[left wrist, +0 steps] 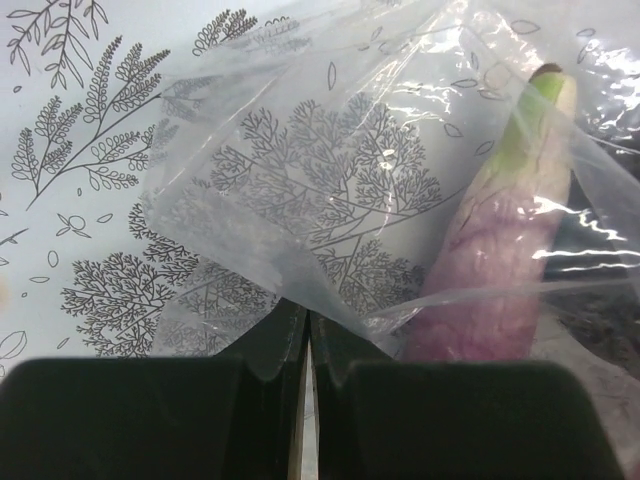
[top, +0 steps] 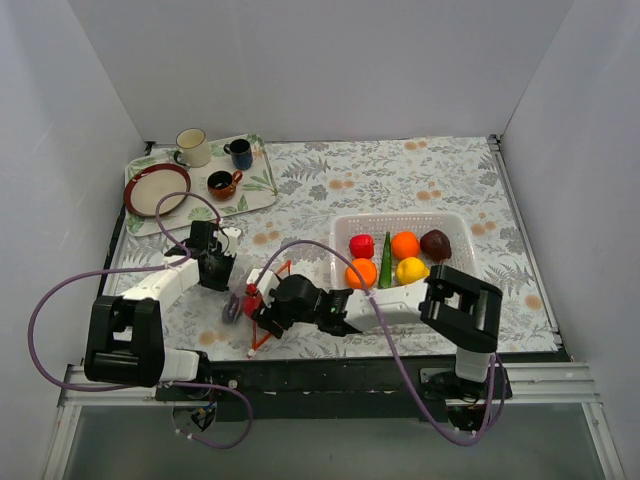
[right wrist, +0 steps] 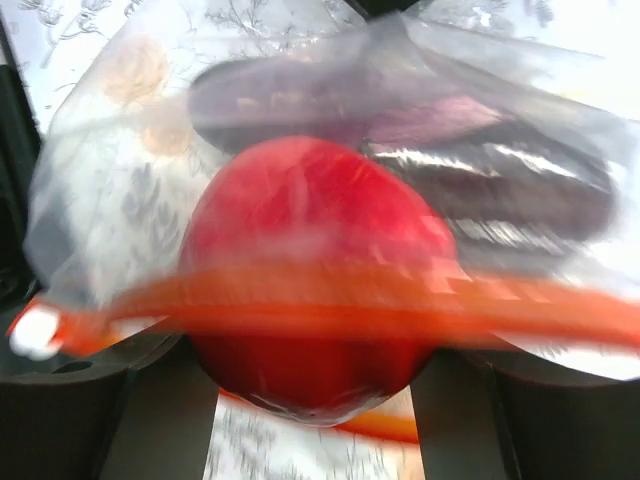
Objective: Open the zip-top bag and remove the fake food
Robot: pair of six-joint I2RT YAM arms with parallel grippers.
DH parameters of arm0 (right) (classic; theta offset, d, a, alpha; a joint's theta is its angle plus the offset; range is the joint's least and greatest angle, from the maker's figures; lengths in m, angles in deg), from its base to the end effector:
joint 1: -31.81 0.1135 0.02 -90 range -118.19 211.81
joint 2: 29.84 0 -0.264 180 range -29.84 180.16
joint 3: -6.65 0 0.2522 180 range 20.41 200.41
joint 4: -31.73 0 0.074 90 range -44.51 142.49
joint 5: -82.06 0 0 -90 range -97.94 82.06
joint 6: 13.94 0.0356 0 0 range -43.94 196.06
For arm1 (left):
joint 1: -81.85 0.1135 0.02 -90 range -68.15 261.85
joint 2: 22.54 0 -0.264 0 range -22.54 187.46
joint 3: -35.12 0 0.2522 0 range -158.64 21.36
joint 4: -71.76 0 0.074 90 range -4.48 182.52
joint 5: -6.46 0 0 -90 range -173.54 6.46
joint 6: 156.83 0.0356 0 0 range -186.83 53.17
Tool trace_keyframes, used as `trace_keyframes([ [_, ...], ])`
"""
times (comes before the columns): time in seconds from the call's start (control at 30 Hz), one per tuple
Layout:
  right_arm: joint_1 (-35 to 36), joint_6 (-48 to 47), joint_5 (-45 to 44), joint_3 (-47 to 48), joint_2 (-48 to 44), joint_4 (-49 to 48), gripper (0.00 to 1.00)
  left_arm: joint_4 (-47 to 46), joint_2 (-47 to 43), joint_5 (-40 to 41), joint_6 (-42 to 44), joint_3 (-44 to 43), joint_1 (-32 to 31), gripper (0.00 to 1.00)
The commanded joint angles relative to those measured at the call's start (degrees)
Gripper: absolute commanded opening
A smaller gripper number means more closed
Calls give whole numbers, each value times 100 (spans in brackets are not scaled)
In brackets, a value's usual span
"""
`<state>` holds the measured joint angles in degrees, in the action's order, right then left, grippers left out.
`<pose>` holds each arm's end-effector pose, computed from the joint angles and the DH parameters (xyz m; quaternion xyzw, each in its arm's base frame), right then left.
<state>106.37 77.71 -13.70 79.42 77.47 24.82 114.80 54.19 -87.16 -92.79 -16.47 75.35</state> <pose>0.1108 0.3877 0.1718 -0.4868 0.7027 0.2853 0.4335 0.2267 -0.0281 0.1616 -0.1600 0.9683 -0.0827 0.1730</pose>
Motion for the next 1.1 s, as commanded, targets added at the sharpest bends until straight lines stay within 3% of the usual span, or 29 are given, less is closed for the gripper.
trace_keyframes([
  [0.0,5,151,-311,-450,-921,-52,34,-168,79,195,99,91,-18,0],
  [0.27,14,397,-988,-1522,-2599,712,33,-387,281,291,126,135,-18,0],
  [0.57,-231,616,-3068,-2174,-4516,1740,26,-396,290,283,152,65,-18,0],
  [0.7,-1037,1073,-3624,-2104,-4798,2381,18,-475,386,283,161,73,-18,0],
  [0.87,-2023,1848,-3626,-1884,-4755,3165,16,-441,510,291,152,3,-18,0],
  [0.93,-2060,1883,-3625,-1647,-4535,3314,44,-388,562,291,170,-58,-18,0],
  [1.0,-2086,1900,-3704,-1410,-4176,3709,88,-344,580,291,178,-102,-18,0],
  [1.03,-2086,1900,-3713,-1096,-4052,3849,99,-309,571,283,179,-146,-18,0],
  [1.07,-2086,1892,-3670,-962,-3929,4120,99,-282,554,291,170,-164,-18,0],
])
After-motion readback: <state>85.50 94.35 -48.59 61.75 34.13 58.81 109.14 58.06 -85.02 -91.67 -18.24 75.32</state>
